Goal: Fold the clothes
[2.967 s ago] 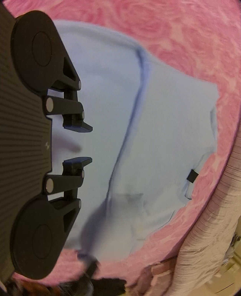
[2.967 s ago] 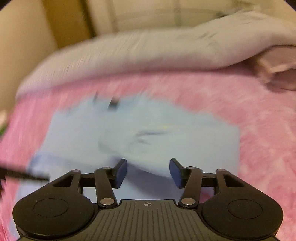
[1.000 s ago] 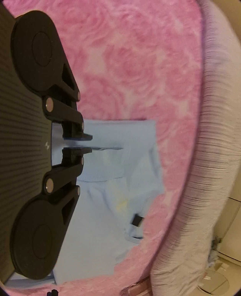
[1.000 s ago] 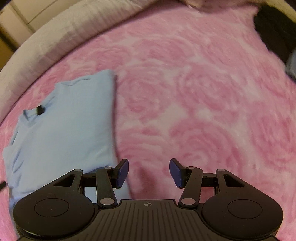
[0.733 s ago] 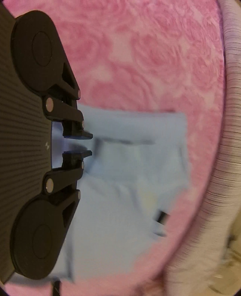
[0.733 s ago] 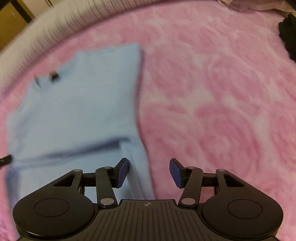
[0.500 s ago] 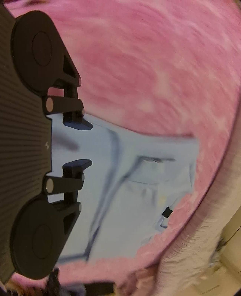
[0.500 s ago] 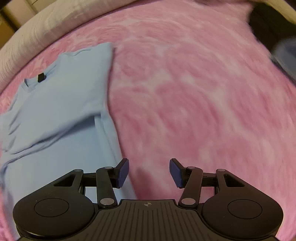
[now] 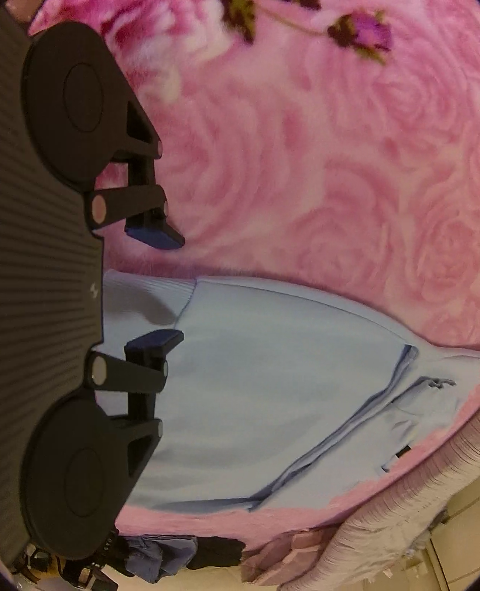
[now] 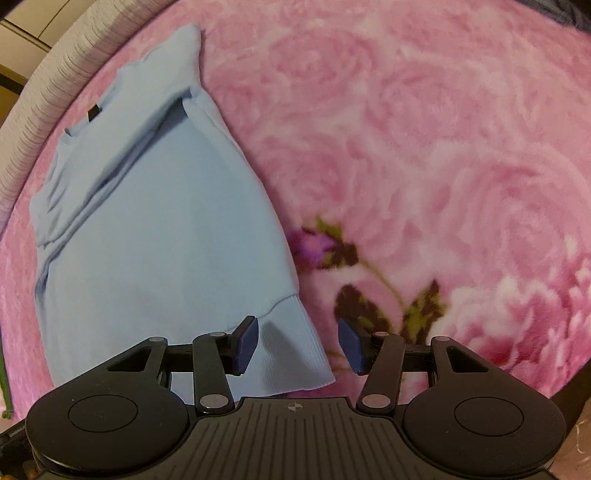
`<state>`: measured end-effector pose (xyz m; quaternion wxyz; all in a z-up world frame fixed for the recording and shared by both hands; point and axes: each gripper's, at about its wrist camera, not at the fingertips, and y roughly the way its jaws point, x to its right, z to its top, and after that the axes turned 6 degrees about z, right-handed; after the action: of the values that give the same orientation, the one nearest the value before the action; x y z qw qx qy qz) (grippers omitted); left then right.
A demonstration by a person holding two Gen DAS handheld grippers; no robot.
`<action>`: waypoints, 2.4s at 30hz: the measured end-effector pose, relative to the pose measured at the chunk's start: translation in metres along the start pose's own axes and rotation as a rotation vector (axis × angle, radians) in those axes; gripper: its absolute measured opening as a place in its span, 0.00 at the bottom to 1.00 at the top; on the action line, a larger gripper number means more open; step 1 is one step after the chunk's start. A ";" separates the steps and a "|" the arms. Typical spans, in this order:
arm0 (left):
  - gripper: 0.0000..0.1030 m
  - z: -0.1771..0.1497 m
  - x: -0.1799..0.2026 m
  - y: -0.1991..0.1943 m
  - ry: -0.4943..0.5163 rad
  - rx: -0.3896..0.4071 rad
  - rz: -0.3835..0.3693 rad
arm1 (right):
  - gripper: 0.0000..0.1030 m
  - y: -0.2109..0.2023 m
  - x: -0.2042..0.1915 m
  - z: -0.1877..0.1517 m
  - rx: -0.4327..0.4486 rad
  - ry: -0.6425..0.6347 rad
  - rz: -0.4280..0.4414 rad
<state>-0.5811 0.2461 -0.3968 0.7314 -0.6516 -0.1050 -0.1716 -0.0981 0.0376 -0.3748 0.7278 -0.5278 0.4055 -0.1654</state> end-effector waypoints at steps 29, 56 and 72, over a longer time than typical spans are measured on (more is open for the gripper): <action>0.02 -0.100 0.015 -0.092 0.038 0.246 -0.136 | 0.05 -0.061 0.042 -0.036 0.041 -0.136 0.147; 0.11 -0.050 0.076 0.003 0.347 0.373 0.162 | 0.38 -0.003 -0.049 -0.049 0.324 -0.593 -0.009; 0.15 -0.174 0.091 -0.048 0.376 0.475 0.228 | 0.38 -0.061 -0.003 -0.173 0.571 -0.556 -0.025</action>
<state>-0.5285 0.0597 -0.3413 0.8842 -0.4270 0.0684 -0.1764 -0.2202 -0.0937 -0.3384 0.9252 -0.3339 0.1240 -0.1311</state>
